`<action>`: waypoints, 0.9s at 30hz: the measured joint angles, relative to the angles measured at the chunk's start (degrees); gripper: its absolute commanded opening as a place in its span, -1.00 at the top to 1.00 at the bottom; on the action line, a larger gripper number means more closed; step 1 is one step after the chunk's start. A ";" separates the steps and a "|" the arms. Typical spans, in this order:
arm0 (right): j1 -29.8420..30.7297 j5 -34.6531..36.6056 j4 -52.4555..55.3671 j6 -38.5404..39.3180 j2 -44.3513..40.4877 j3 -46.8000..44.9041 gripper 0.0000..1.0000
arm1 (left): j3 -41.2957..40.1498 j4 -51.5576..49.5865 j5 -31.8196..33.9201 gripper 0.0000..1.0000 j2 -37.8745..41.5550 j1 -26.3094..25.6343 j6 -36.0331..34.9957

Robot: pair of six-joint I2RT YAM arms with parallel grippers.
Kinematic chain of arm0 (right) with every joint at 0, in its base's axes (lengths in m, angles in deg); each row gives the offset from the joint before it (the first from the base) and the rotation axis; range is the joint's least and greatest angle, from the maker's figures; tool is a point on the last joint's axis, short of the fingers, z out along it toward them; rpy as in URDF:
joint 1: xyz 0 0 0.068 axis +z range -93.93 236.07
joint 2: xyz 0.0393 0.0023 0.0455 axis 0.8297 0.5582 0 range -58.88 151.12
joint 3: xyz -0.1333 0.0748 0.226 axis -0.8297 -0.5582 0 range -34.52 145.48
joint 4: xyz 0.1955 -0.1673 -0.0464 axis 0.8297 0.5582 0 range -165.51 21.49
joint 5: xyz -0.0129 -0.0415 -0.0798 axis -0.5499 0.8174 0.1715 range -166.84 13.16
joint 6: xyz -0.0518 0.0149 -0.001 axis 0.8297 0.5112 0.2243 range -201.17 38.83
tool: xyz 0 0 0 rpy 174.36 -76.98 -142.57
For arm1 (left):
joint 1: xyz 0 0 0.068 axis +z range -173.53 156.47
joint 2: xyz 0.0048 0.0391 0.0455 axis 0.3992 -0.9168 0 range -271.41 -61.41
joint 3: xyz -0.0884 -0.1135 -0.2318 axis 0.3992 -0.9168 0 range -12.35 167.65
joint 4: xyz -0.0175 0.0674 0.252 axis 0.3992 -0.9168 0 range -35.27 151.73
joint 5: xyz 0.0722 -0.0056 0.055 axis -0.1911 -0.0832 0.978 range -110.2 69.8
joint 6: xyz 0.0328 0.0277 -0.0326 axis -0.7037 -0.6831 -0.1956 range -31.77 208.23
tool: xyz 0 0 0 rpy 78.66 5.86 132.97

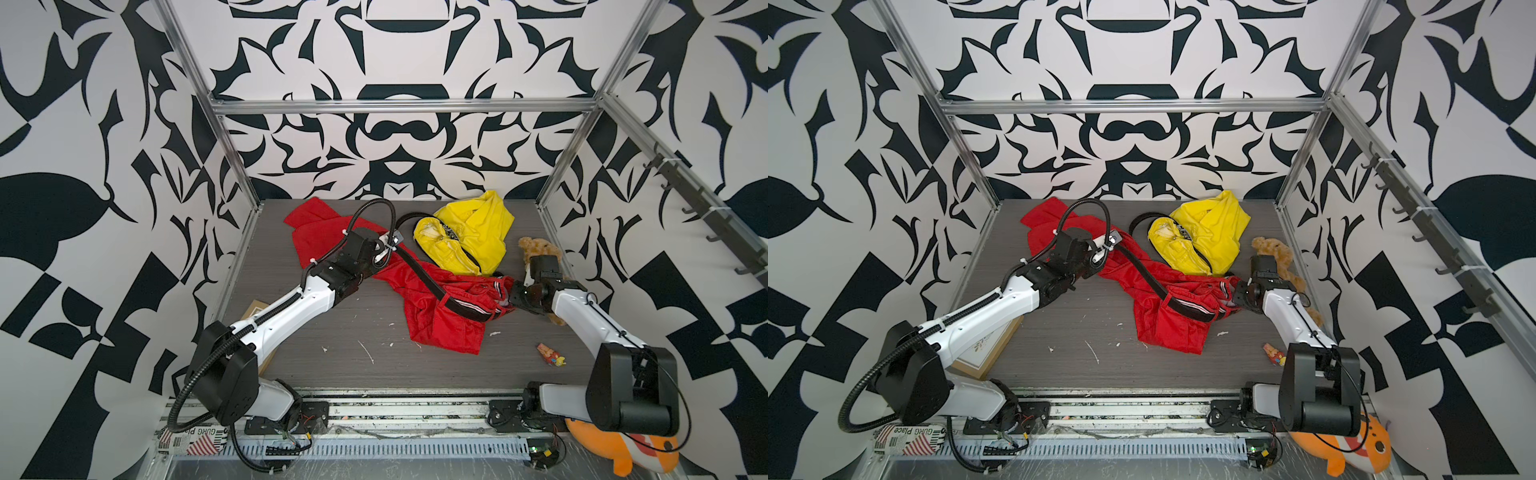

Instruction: Remove the belt from the trousers

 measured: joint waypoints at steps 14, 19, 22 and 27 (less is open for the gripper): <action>0.02 -1.73 -0.87 -0.15 0.04 -0.44 0.26 | 1.95 -17.38 -8.79 -0.99 -3.63 -2.93 14.82; 0.02 -2.12 -0.98 -0.09 0.04 -0.44 0.26 | 5.25 -20.26 -23.56 -0.99 5.18 -6.25 12.72; 0.02 -2.19 -0.98 -0.04 0.04 -0.44 0.25 | 8.26 -20.31 -31.82 -0.96 4.81 -7.48 11.26; 0.02 -2.58 -1.03 0.09 0.02 -0.44 0.25 | 8.98 -20.44 -38.29 -0.81 -2.54 -10.91 10.25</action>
